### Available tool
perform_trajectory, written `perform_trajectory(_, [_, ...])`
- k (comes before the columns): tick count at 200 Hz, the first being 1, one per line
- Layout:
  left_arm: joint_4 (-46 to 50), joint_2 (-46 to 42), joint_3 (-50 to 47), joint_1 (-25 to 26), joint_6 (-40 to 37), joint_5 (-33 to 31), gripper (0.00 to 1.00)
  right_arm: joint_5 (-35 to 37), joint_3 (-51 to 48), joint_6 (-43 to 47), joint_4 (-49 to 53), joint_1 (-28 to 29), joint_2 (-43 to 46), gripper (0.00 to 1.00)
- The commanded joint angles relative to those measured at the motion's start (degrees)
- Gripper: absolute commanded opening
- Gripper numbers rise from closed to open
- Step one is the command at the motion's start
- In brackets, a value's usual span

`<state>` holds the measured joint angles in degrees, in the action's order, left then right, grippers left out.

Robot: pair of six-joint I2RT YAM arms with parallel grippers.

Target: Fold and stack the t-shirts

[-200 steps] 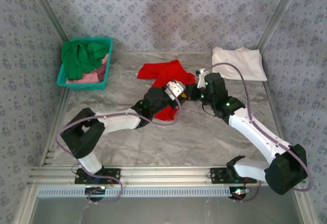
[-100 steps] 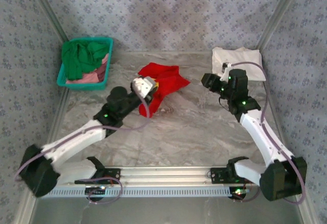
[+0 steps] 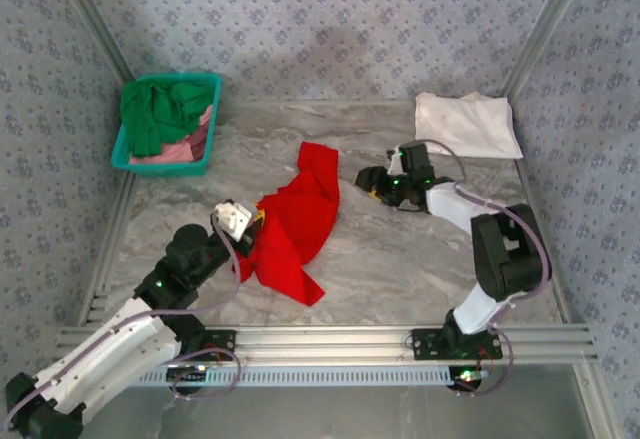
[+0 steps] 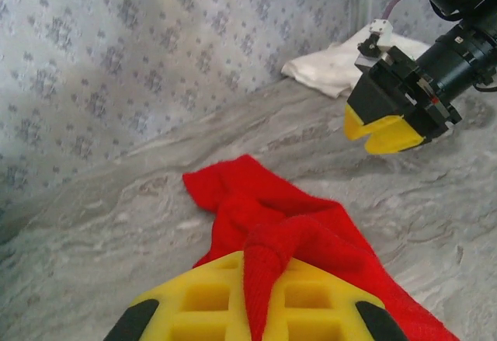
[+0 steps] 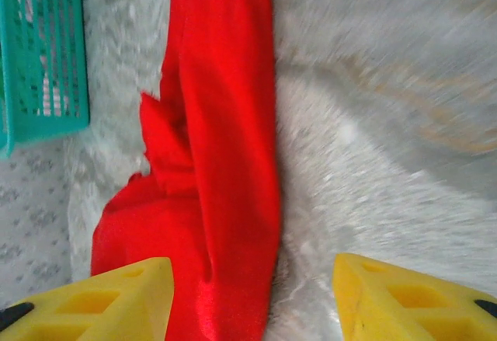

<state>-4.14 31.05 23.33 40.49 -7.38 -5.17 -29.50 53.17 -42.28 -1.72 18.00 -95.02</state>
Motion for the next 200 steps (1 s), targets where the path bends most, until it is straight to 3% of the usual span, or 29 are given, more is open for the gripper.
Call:
perform_trajectory(1, [-3.3,-2.0,0.4,-0.7,1.4,-4.1,0.00,-3.8,-0.1,-3.7,-6.5,2.9,-4.1,0.60])
perform_trajectory(60, [-6.9,-1.7,-0.8,-3.6,1.7,-4.6,0.00,-5.0,8.7,-3.9,-10.0,5.9,-17.3,0.58])
perform_trajectory(71, [-7.8,-1.6,-0.8,-4.3,1.9,-4.3,0.00,-7.2,10.8,-5.0,-11.7,6.3,-20.0,0.50])
perform_trajectory(90, [-8.3,-1.7,-0.1,-5.2,2.0,-4.4,0.00,-7.5,12.1,-7.0,-13.3,6.7,-20.8,0.20])
perform_trajectory(101, [-9.0,-2.2,0.3,-5.5,1.9,-4.7,0.00,-6.9,11.6,-7.3,-13.2,6.4,-19.1,0.11])
perform_trajectory(112, [-9.7,-2.8,0.9,-5.6,1.6,-5.3,0.00,-5.6,10.3,-7.2,-11.5,5.3,-15.3,0.00])
perform_trajectory(131, [-8.2,-4.3,4.4,-6.0,1.2,-3.1,0.00,-3.7,7.1,-5.4,-7.0,2.6,-6.1,0.00])
perform_trajectory(169, [0.5,-10.7,13.1,-6.0,-0.2,-0.3,0.00,7.9,4.6,8.9,16.3,0.1,20.6,0.00])
perform_trajectory(200, [3.1,-17.4,17.4,-6.0,-3.1,0.8,0.00,13.8,3.7,11.7,23.2,-0.9,38.3,0.00])
